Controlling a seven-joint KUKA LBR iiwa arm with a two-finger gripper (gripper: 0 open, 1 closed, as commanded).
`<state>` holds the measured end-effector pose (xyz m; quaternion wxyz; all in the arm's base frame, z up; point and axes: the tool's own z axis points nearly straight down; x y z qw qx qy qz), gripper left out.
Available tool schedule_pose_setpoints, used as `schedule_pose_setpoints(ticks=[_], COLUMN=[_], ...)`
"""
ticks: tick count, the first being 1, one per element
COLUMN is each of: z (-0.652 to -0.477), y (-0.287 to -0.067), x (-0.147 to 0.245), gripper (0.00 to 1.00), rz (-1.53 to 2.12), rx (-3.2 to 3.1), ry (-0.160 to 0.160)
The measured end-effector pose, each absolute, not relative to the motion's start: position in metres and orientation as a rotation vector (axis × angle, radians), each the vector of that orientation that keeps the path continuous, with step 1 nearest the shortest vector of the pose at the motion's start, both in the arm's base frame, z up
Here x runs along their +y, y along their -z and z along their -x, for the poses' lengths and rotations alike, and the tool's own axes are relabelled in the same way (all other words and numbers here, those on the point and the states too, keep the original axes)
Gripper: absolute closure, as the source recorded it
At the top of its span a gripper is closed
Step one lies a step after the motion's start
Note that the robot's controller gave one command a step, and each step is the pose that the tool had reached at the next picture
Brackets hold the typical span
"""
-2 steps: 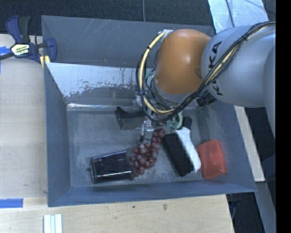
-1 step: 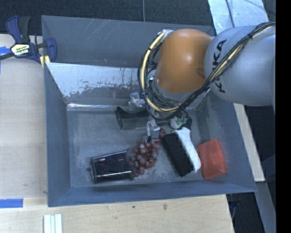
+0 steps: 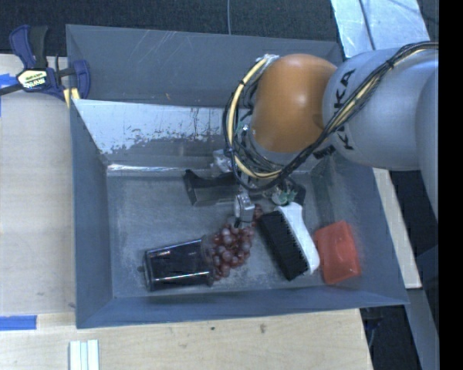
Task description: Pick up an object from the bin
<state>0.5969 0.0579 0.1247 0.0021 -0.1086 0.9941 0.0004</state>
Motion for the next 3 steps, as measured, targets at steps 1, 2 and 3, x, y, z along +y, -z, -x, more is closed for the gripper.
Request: schedule_pose_setpoints(ticks=[1, 2, 3], z=[-0.607, -0.62, -0.618], y=[-0.119, -0.144, -0.12], x=[0.046, 0.046, 0.056], gripper=[0.0, 0.0, 0.0], rz=[-0.062, 0.051, -0.231], rx=[3.137, 3.133, 3.123], ry=[-0.001, -0.002, -0.004])
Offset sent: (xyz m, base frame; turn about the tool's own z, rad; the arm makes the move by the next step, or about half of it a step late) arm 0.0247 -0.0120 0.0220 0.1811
